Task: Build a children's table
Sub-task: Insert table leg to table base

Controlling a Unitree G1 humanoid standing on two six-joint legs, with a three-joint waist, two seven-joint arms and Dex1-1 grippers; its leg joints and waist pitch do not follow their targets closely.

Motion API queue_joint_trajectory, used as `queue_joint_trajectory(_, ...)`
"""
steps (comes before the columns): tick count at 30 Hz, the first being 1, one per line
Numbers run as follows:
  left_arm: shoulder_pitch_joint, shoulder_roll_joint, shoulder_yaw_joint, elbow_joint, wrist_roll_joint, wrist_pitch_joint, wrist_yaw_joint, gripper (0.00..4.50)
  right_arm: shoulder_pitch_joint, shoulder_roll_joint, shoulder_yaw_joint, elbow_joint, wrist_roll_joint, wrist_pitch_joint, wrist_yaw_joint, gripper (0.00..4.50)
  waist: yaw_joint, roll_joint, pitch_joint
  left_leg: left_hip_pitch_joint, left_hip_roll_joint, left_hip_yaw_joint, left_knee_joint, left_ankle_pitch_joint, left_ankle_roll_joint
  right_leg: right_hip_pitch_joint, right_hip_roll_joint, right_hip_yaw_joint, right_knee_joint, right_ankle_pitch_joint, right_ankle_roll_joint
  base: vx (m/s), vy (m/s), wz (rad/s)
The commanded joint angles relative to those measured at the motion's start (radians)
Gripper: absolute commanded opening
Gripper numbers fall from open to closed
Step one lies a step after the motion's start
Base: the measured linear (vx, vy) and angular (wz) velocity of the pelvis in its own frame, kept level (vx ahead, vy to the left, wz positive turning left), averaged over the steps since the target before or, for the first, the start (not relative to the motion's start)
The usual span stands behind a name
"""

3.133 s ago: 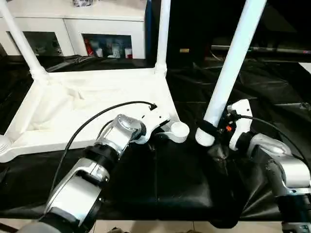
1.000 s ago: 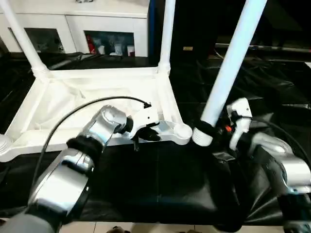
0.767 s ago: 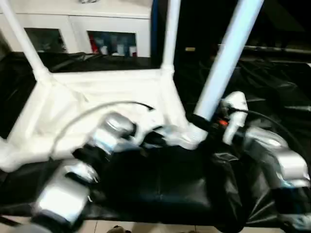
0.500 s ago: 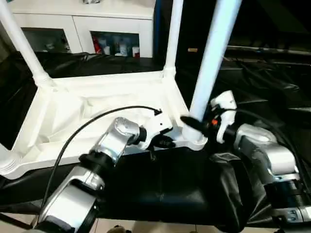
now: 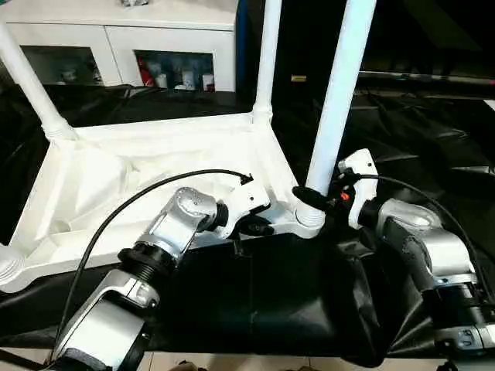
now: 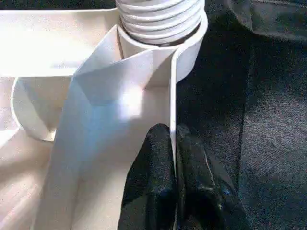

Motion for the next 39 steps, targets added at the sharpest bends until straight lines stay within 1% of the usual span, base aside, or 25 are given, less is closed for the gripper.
queue_joint_trajectory(1,0.010,0.011,-0.028,0.013,0.017,0.017,-0.006,0.00,-0.015,-0.002,-0.010,0.035,-0.009,-0.025,-0.007,1.91,0.002,-0.004,-0.070,0.017,0.038,-0.022,-0.072,-0.221,0.026,0.050,-0.055,0.041,-0.075,-0.229,-0.237,0.000,0.000,0.00)
queue_joint_trajectory(2,0.009,0.012,-0.028,0.014,0.016,0.017,-0.009,0.00,-0.022,0.007,-0.013,0.058,-0.006,-0.029,-0.006,1.91,0.003,-0.001,-0.070,0.016,0.038,-0.023,-0.073,-0.223,0.025,0.051,-0.056,0.041,-0.074,-0.229,-0.237,0.000,0.000,0.00)
queue_joint_trajectory(4,0.007,0.013,-0.027,0.015,0.014,0.017,-0.012,0.00,-0.036,0.023,-0.020,0.102,0.001,-0.038,-0.003,1.91,-0.004,-0.003,-0.069,0.013,0.037,-0.024,-0.075,-0.238,0.023,0.053,-0.056,0.039,-0.076,-0.247,-0.238,0.000,0.000,0.00)
queue_joint_trajectory(6,0.006,0.014,-0.028,0.017,0.014,0.017,-0.015,0.00,-0.045,0.032,-0.026,0.134,0.005,-0.045,0.000,1.91,-0.006,-0.003,-0.067,0.017,0.036,-0.023,-0.075,-0.260,0.019,0.050,-0.057,0.039,-0.081,-0.284,-0.231,0.000,0.000,0.00)
queue_joint_trajectory(7,0.005,0.015,-0.029,0.017,0.015,0.017,-0.017,0.00,-0.051,0.037,-0.030,0.160,0.006,-0.051,0.003,1.91,-0.010,-0.002,-0.064,0.021,0.036,-0.025,-0.076,-0.292,0.012,0.047,-0.059,0.038,-0.088,-0.345,-0.220,0.000,0.000,0.00)
queue_joint_trajectory(9,0.008,0.019,-0.029,0.013,0.015,0.020,-0.018,0.00,-0.054,0.041,-0.032,0.187,0.006,-0.060,0.008,1.91,-0.011,-0.003,-0.064,0.020,0.037,-0.027,-0.077,-0.300,0.007,0.047,-0.059,0.038,-0.090,-0.370,-0.209,0.000,0.000,0.00)
queue_joint_trajectory(11,0.011,0.023,-0.029,0.008,0.014,0.022,-0.019,0.00,-0.051,0.044,-0.039,0.202,0.011,-0.063,0.011,1.91,-0.013,-0.005,-0.064,0.020,0.037,-0.027,-0.078,-0.301,0.009,0.047,-0.058,0.038,-0.091,-0.369,-0.206,0.000,0.000,0.00)
queue_joint_trajectory(13,0.015,0.027,-0.029,0.003,0.013,0.024,-0.020,0.00,-0.044,0.048,-0.050,0.212,0.021,-0.065,0.013,1.91,-0.012,-0.004,-0.065,0.020,0.039,-0.028,-0.079,-0.296,0.011,0.047,-0.058,0.038,-0.088,-0.347,-0.214,0.000,0.000,0.00)
queue_joint_trajectory(15,0.018,0.032,-0.020,-0.008,0.008,0.033,-0.014,0.00,-0.015,0.057,-0.085,0.217,0.052,-0.062,0.013,1.91,-0.010,-0.002,-0.065,0.021,0.039,-0.027,-0.080,-0.293,0.014,0.046,-0.059,0.040,-0.087,-0.330,-0.222,0.000,0.000,0.00)
queue_joint_trajectory(17,0.019,0.034,-0.017,-0.011,0.006,0.035,-0.012,0.00,0.006,0.063,-0.102,0.212,0.069,-0.061,0.010,1.91,-0.009,-0.001,-0.067,0.019,0.039,-0.026,-0.080,-0.286,0.017,0.048,-0.059,0.040,-0.085,-0.307,-0.231,0.000,0.000,0.00)
queue_joint_trajectory(20,0.017,0.036,-0.013,-0.008,0.008,0.030,0.000,0.00,0.049,0.075,-0.114,0.197,0.085,-0.075,0.007,1.91,-0.005,0.005,-0.068,0.020,0.040,-0.025,-0.080,-0.269,0.021,0.049,-0.057,0.040,-0.082,-0.270,-0.239,0.000,0.000,0.00)
queue_joint_trajectory(21,0.017,0.036,-0.012,-0.007,0.007,0.029,0.003,0.00,0.057,0.078,-0.115,0.194,0.085,-0.080,0.008,1.91,-0.005,0.003,-0.069,0.020,0.039,-0.025,-0.080,-0.268,0.022,0.050,-0.058,0.039,-0.082,-0.260,-0.240,0.000,0.000,0.00)
queue_joint_trajectory(22,0.014,0.034,-0.008,-0.001,0.006,0.026,0.008,0.00,0.090,0.091,-0.120,0.179,0.089,-0.093,0.003,1.91,-0.001,0.012,-0.068,0.022,0.040,-0.025,-0.081,-0.269,0.020,0.048,-0.058,0.040,-0.082,-0.256,-0.242,0.000,0.000,0.00)
queue_joint_trajectory(24,0.013,0.034,-0.007,0.000,0.005,0.026,0.010,0.00,0.101,0.096,-0.123,0.173,0.091,-0.097,0.001,1.91,-0.002,0.007,-0.068,0.021,0.040,-0.025,-0.083,-0.277,0.019,0.049,-0.057,0.039,-0.084,-0.259,-0.241,0.000,0.000,0.00)
queue_joint_trajectory(25,0.011,0.033,-0.007,0.002,0.004,0.025,0.011,0.00,0.125,0.111,-0.133,0.162,0.099,-0.116,-0.006,1.91,-0.002,0.013,-0.068,0.021,0.039,-0.027,-0.084,-0.283,0.016,0.050,-0.057,0.038,-0.082,-0.265,-0.241,0.000,0.000,0.00)
queue_joint_trajectory(27,0.007,0.032,-0.007,0.008,0.005,0.021,0.014,0.00,0.157,0.138,-0.154,0.144,0.113,-0.165,-0.018,1.91,-0.002,0.011,-0.066,0.023,0.039,-0.026,-0.085,-0.316,0.011,0.047,-0.059,0.039,-0.091,-0.312,-0.226,0.000,0.000,0.00)
queue_joint_trajectory(28,0.006,0.032,-0.007,0.009,0.006,0.020,0.015,0.00,0.163,0.143,-0.157,0.140,0.116,-0.175,-0.020,1.91,-0.002,0.015,-0.065,0.025,0.040,-0.027,-0.087,-0.331,0.007,0.045,-0.059,0.038,-0.094,-0.332,-0.221,0.000,0.000,0.00)
queue_joint_trajectory(29,0.003,0.030,-0.007,0.015,0.007,0.015,0.019,0.00,0.176,0.149,-0.154,0.129,0.112,-0.196,-0.025,1.91,-0.003,0.013,-0.065,0.023,0.039,-0.028,-0.088,-0.331,0.006,0.047,-0.058,0.037,-0.094,-0.335,-0.218,0.000,0.000,0.00)
queue_joint_trajectory(30,0.002,0.030,-0.007,0.016,0.007,0.014,0.021,0.00,0.180,0.151,-0.152,0.125,0.110,-0.204,-0.026,1.91,-0.002,0.014,-0.066,0.024,0.040,-0.029,-0.089,-0.330,0.006,0.046,-0.058,0.037,-0.094,-0.337,-0.216,0.000,0.000,0.00)
queue_joint_trajectory(31,0.000,0.029,-0.007,0.020,0.007,0.011,0.024,0.00,0.189,0.154,-0.146,0.127,0.094,-0.239,-0.032,1.91,-0.003,0.017,-0.065,0.024,0.040,-0.028,-0.090,-0.332,0.006,0.045,-0.059,0.038,-0.096,-0.338,-0.213,0.000,0.000,0.00)
queue_joint_trajectory(34,-0.006,0.024,-0.009,0.029,0.009,0.006,0.032,0.00,0.220,0.183,-0.140,0.144,0.056,-0.339,-0.058,1.90,-0.004,0.016,-0.065,0.022,0.040,-0.028,-0.090,-0.337,0.006,0.043,-0.059,0.038,-0.097,-0.348,-0.208,0.000,0.000,0.00)
queue_joint_trajectory(35,-0.007,0.024,-0.011,0.030,0.010,0.005,0.033,0.00,0.228,0.186,-0.130,0.144,0.042,-0.353,-0.062,1.90,-0.004,0.017,-0.064,0.024,0.040,-0.028,-0.091,-0.349,0.005,0.041,-0.059,0.038,-0.100,-0.366,-0.204,0.000,0.000,0.00)
queue_joint_trajectory(36,-0.008,0.025,-0.012,0.030,0.011,0.005,0.034,0.00,0.231,0.183,-0.116,0.144,0.024,-0.361,-0.066,1.90,-0.005,0.013,-0.064,0.024,0.040,-0.029,-0.092,-0.351,0.006,0.041,-0.060,0.038,-0.101,-0.375,-0.201,0.000,0.000,0.00)
queue_joint_trajectory(38,-0.009,0.027,-0.016,0.031,0.014,0.002,0.033,0.00,0.229,0.170,-0.088,0.145,-0.003,-0.364,-0.059,1.90,-0.007,0.016,-0.059,0.024,0.040,-0.031,-0.095,-0.370,0.002,0.040,-0.058,0.037,-0.103,-0.413,-0.190,0.000,0.000,0.00)
queue_joint_trajectory(39,-0.009,0.030,-0.020,0.031,0.018,-0.001,0.029,0.00,0.222,0.158,-0.070,0.146,-0.023,-0.357,-0.060,1.90,-0.008,0.012,-0.059,0.025,0.039,-0.031,-0.095,-0.384,0.001,0.040,-0.058,0.037,-0.107,-0.435,-0.184,0.000,0.000,0.00)
